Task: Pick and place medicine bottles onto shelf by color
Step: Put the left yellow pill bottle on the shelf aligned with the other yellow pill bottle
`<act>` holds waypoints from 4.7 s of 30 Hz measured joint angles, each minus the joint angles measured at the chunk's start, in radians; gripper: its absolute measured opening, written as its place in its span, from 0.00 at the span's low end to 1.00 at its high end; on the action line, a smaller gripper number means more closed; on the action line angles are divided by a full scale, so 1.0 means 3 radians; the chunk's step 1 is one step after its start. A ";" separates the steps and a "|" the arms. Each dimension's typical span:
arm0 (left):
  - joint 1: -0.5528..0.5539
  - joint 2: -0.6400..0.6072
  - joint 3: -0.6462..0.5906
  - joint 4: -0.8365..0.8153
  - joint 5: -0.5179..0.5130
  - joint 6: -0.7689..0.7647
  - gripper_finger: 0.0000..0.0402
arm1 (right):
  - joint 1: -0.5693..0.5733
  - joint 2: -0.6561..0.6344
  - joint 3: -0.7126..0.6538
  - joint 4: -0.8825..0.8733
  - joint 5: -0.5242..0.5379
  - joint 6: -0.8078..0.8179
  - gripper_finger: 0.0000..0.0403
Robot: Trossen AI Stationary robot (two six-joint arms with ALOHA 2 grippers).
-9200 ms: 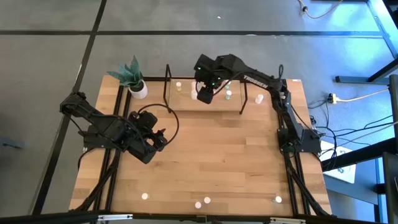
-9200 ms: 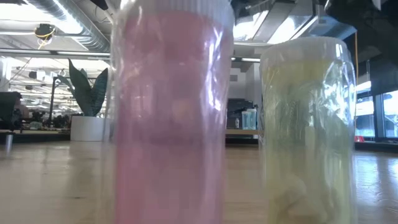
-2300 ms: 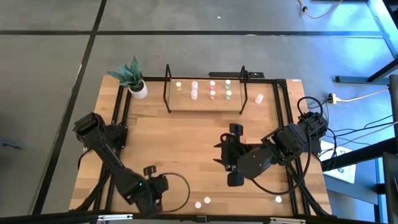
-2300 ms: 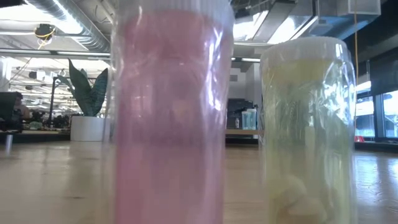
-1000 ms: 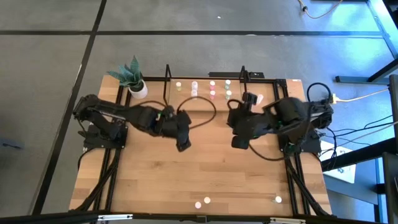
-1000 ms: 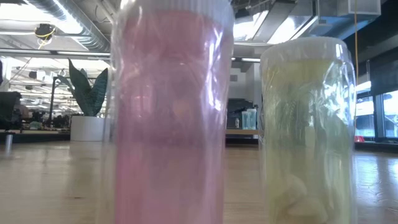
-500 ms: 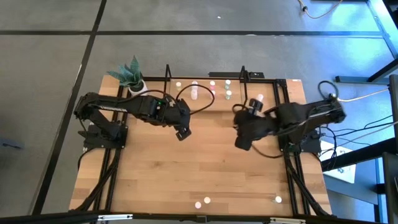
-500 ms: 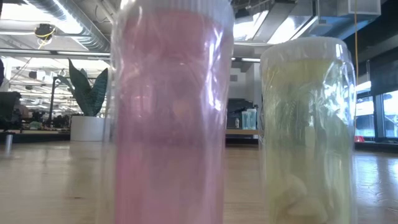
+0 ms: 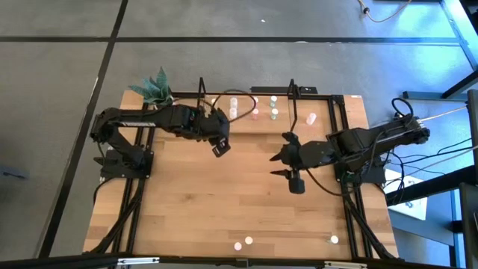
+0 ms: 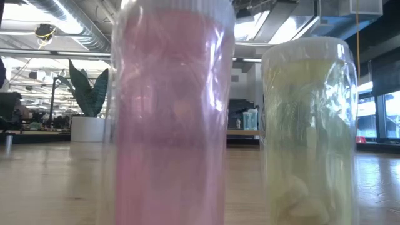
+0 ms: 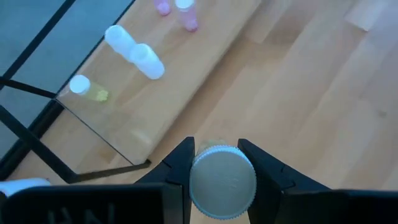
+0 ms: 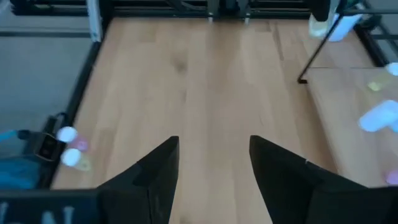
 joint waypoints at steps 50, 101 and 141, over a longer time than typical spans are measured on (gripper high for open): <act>0.1770 0.0087 -0.1091 0.1258 0.1431 0.3066 0.22 | -0.0728 0.0001 -0.0059 0.0696 0.0135 -0.0372 0.49; 0.1961 0.0393 -0.1136 0.1453 0.1520 0.3224 0.22 | -0.0727 0.0003 -0.0059 0.0700 0.0134 -0.0520 0.49; 0.1961 0.0390 -0.1132 0.1453 0.1518 0.3225 0.22 | -0.0727 0.0038 -0.0056 0.0494 0.0888 -0.0440 0.49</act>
